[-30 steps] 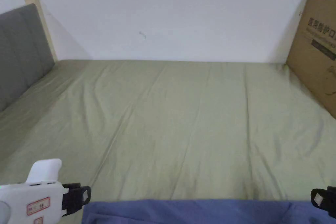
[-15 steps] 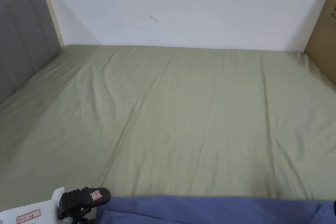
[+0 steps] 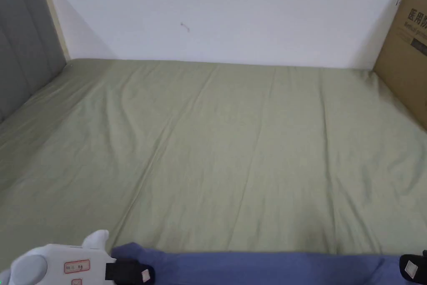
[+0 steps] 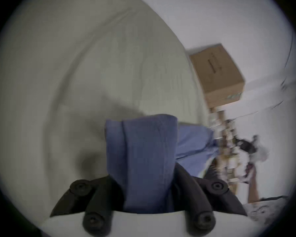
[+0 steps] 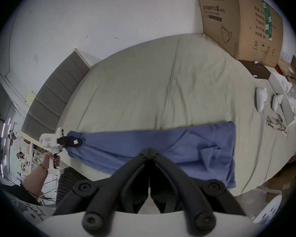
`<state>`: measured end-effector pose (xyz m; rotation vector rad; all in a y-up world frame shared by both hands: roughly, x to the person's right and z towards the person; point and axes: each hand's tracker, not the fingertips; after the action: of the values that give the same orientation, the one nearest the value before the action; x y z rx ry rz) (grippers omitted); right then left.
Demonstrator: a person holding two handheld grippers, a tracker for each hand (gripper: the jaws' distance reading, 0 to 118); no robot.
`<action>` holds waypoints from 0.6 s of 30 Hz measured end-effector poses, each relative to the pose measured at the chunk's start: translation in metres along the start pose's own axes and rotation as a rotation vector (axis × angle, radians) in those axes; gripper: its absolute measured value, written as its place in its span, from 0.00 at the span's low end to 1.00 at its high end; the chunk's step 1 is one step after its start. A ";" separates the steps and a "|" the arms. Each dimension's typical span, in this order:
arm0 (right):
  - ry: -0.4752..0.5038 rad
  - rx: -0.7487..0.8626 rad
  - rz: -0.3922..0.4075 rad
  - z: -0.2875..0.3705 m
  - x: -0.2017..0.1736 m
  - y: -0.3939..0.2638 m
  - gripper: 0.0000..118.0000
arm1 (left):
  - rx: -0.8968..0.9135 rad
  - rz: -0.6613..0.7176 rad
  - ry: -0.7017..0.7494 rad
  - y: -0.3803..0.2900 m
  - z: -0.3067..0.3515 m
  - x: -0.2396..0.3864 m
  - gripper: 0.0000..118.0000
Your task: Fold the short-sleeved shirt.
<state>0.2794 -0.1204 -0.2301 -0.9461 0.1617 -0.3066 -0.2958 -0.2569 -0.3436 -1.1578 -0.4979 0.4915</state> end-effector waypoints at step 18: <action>0.048 0.051 -0.036 0.026 0.020 -0.022 0.00 | -0.122 -0.216 -0.032 -0.017 -0.103 0.189 0.92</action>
<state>0.3012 -0.1191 -0.1969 -0.8922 0.1803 -0.3656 -0.0822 -0.2238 -0.3390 -1.1980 -0.6801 0.2966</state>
